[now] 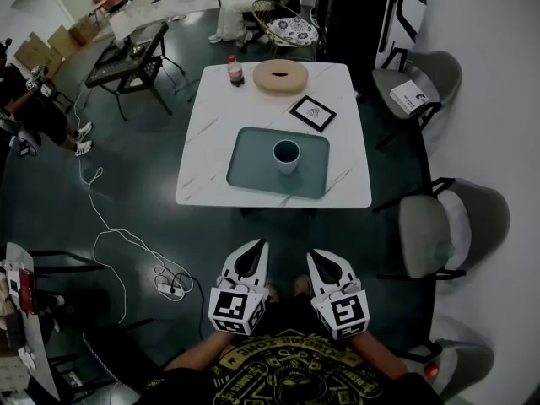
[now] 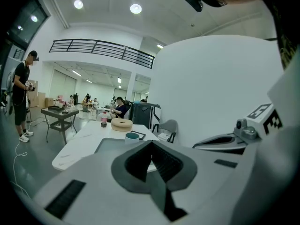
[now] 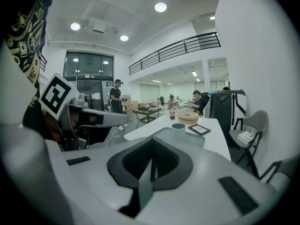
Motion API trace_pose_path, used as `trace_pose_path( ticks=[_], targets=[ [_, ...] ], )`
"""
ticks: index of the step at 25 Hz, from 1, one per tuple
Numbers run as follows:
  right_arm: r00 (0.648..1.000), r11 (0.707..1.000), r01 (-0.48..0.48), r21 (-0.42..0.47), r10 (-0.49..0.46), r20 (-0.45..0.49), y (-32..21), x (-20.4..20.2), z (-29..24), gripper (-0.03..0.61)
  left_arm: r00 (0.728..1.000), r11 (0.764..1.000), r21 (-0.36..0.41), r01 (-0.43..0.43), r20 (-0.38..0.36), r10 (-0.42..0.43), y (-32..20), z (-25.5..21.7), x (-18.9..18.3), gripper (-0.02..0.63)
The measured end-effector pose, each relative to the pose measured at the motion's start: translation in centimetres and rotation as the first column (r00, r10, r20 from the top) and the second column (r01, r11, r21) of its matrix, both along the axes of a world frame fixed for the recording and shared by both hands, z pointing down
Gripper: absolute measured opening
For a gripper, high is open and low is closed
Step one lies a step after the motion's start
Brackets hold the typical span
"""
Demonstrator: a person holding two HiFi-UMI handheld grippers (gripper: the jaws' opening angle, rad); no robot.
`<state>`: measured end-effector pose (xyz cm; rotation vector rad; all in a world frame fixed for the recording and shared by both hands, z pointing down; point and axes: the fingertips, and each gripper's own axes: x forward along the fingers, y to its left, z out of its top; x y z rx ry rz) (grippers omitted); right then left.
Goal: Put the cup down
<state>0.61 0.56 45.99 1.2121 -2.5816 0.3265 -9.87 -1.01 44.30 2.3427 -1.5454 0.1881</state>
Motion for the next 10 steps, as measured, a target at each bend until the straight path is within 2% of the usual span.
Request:
trace_pose_path(
  ticks=[10],
  targets=[
    [1.0,1.0,-0.022,0.016,0.022,-0.009,0.1,-1.5,-0.1,0.005,1.0,1.0,0.004,-0.016,-0.007,0.016,0.3,-0.2,-1.6,0.01]
  ],
)
